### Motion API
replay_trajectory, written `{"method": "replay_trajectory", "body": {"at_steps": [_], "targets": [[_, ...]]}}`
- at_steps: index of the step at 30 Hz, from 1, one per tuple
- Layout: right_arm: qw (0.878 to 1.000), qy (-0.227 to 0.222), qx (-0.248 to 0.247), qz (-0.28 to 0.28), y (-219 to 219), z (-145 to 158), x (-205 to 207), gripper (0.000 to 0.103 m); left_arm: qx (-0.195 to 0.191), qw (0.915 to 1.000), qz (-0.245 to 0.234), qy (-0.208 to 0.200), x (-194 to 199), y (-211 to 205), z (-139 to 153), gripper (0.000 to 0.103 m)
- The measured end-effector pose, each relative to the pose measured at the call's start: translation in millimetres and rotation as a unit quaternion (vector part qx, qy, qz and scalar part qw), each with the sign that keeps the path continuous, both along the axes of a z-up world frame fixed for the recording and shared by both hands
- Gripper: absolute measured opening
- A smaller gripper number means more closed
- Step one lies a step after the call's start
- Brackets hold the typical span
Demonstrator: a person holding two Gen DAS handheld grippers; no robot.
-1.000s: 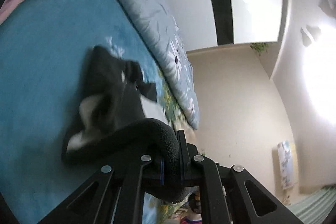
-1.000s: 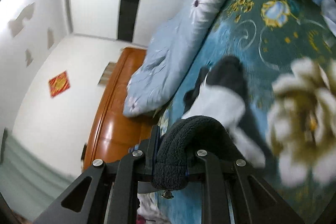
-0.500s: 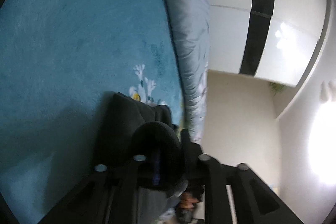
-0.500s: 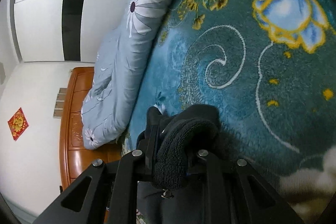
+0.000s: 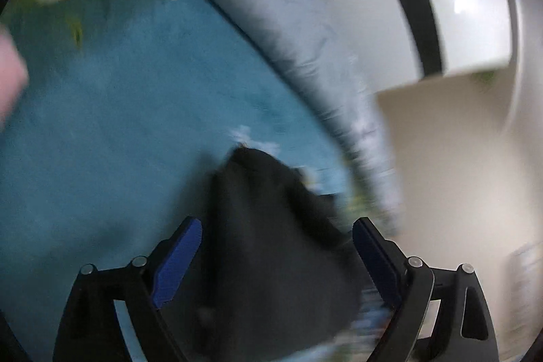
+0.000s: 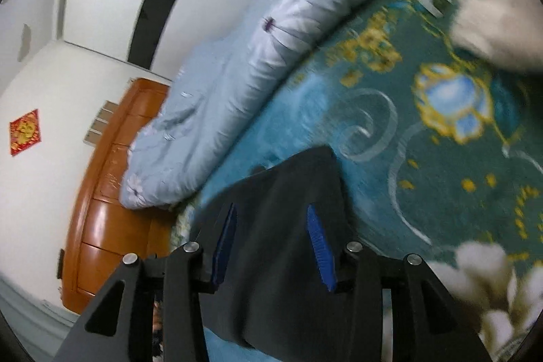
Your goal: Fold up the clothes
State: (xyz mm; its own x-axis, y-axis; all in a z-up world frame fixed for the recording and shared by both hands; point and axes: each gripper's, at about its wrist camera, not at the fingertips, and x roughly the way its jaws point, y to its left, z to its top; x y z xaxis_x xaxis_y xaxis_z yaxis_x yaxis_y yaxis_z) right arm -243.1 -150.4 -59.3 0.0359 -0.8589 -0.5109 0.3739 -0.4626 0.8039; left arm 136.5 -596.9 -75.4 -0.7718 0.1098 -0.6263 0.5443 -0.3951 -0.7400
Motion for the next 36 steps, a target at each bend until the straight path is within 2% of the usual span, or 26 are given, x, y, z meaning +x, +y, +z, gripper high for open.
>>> {"method": "replay_trajectory", "body": {"at_steps": [1, 5, 7, 8, 9, 10, 12, 14, 16, 18, 19, 22, 23, 25, 27, 29, 31, 32, 33, 34, 36], "targets": [[1.0, -0.001, 0.01, 0.0, 3.4, -5.8, 1.0, 0.045, -0.022, 0.9995, -0.012, -0.019, -5.9, 4.4, -1.2, 0.092], [0.999, -0.033, 0.036, 0.003, 5.6, -38.7, 1.5, 0.045, -0.011, 0.9977, -0.06, -0.03, -23.2, 19.9, -17.4, 0.09], [0.998, -0.054, 0.028, 0.007, 1.8, -49.2, 1.5, 0.045, -0.025, 0.9958, -0.078, -0.041, -29.9, 27.7, -19.7, 0.075], [0.998, -0.053, 0.022, 0.015, -1.4, -48.4, 4.3, 0.045, -0.032, 0.9949, -0.084, -0.045, -31.8, 31.0, -19.5, 0.052], [0.998, -0.05, 0.015, 0.024, -4.6, -47.2, 7.3, 0.044, -0.042, 0.9938, -0.09, -0.051, -32.5, 34.3, -18.4, 0.035], [0.998, -0.047, 0.009, 0.032, -7.8, -46.1, 10.3, 0.034, -0.058, 0.992, -0.093, -0.062, -31.4, 37.2, -15.4, 0.034], [0.999, -0.019, 0.011, 0.039, -12.2, -36.7, 16.1, 0.01, -0.086, 0.9902, -0.092, -0.061, -31.1, 41.2, -5.1, 0.024], [0.999, -0.003, -0.002, 0.053, -14.2, -22.3, 19.8, 0.009, -0.089, 0.9927, -0.076, -0.029, -27.7, 39.1, 10.1, 0.013], [0.999, -0.001, 0.007, 0.046, -13.2, -26.9, 16.8, 0.008, -0.086, 0.9945, -0.06, 0.001, -29.5, 33.6, 20.0, 0.013], [0.999, 0.0, 0.017, 0.037, -12.1, -32.1, 13.5, 0.008, -0.138, 0.9886, -0.048, -0.034, -31.7, 27.7, 23.0, 0.013], [0.999, 0.0, 0.023, 0.033, -11.5, -34.7, 11.8, 0.008, -0.151, 0.9862, -0.045, -0.051, -33.1, 24.5, 20.0, 0.013], [0.999, 0.001, 0.038, 0.021, -9.8, -42.5, 6.9, 0.008, -0.112, 0.9896, -0.044, -0.078, -37.5, 17.9, -13.3, 0.013], [0.999, 0.002, 0.043, 0.017, -9.3, -45.1, 5.3, 0.008, -0.102, 0.9909, -0.042, -0.076, -38.8, 18.8, -21.1, 0.013], [0.999, -0.003, 0.041, 0.018, -7.3, -48.2, 9.7, 0.008, -0.067, 0.996, -0.036, -0.047, -31.2, 18.1, -28.1, 0.014], [0.999, 0.002, 0.035, 0.025, -0.2, -46.0, 16.9, 0.011, -0.033, 0.999, -0.022, -0.02, -16.0, 16.6, -26.7, 0.03], [0.999, 0.006, 0.029, 0.033, 6.8, -43.7, 24.1, 0.013, -0.006, 0.9997, -0.018, 0.014, -4.6, 21.6, -25.1, 0.069], [0.999, 0.011, 0.023, 0.04, 13.9, -41.4, 31.4, 0.023, 0.006, 0.9984, -0.03, 0.048, 8.6, 33.2, -22.0, 0.078], [0.999, 0.013, 0.02, 0.044, 17.4, -40.3, 35.0, 0.027, 0.005, 0.9977, -0.044, 0.052, 12.3, 42.2, -22.6, 0.081], [0.999, 0.015, 0.017, 0.047, 20.9, -39.2, 38.6, 0.034, 0.001, 0.9972, -0.058, 0.047, 13.4, 51.7, -24.5, 0.083], [0.998, 0.017, 0.014, 0.051, 24.5, -38.0, 42.2, 0.037, -0.004, 0.9967, -0.071, 0.04, 13.4, 60.9, -26.8, 0.084], [0.998, 0.019, 0.01, 0.057, 29.5, -39.0, 50.6, 0.037, -0.024, 0.9956, -0.089, 0.018, 9.2, 78.3, -32.9, 0.083]]}}
